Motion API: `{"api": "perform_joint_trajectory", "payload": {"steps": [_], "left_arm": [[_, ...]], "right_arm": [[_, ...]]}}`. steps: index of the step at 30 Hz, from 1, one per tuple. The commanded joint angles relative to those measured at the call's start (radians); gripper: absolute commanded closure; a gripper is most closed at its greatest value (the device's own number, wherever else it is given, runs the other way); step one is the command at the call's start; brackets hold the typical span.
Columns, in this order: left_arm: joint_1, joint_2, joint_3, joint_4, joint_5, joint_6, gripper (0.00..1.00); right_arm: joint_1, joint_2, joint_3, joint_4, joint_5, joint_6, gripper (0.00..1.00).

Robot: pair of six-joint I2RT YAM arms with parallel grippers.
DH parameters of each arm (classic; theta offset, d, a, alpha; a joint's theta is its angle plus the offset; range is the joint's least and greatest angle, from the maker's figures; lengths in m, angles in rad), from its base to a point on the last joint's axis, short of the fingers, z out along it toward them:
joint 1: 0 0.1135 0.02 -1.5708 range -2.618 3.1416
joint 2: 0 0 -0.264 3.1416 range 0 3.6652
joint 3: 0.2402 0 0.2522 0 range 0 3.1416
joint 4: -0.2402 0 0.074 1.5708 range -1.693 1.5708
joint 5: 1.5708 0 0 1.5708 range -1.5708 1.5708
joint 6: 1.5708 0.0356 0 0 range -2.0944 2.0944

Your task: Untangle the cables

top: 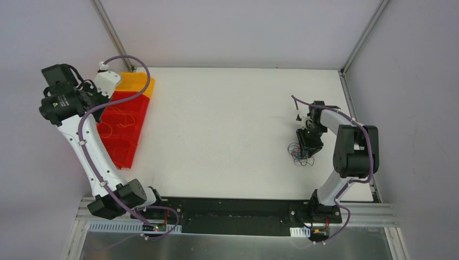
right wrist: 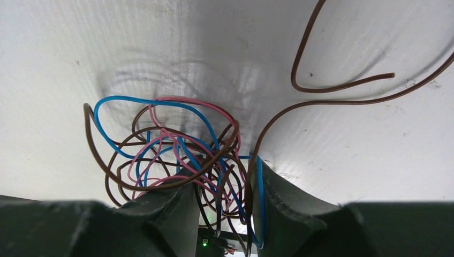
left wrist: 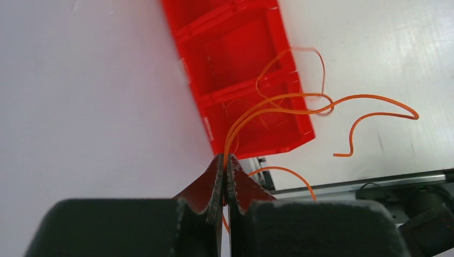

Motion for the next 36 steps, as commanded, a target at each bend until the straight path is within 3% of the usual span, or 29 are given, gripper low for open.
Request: {"api": "perform_joint_trajectory", "payload": {"steps": [1,9,13,19,28,32,36], "left_arm": [[0.148,0.055,0.094,-0.136,0.072,0.195,1.0],[0.371,0.143,0.095,-0.092,0.074,0.316,1.0],[0.416,0.128,-0.012,0.014,0.065,0.366,1.0],[0.422,0.066,-0.246,0.236,0.009,0.395,1.0],[0.416,0.081,-0.36,0.363,-0.046,0.312,1.0],[0.36,0.064,-0.439,0.415,-0.076,0.264,1.0],[0.295,0.044,-0.561,0.585,-0.131,0.237,1.0]], "right_arm": [[-0.003,-0.048,0.039,-0.053,-0.015,0.009,0.61],[0.016,-0.047,0.067,-0.077,-0.006,0.012,0.61],[0.024,-0.039,0.072,-0.08,-0.002,0.019,0.61],[0.033,-0.032,0.071,-0.083,0.001,0.026,0.61],[0.039,-0.028,0.07,-0.086,0.01,0.028,0.61],[0.047,-0.022,0.081,-0.093,0.011,0.034,0.61],[0.052,-0.021,0.09,-0.098,0.011,0.038,0.61]]}}
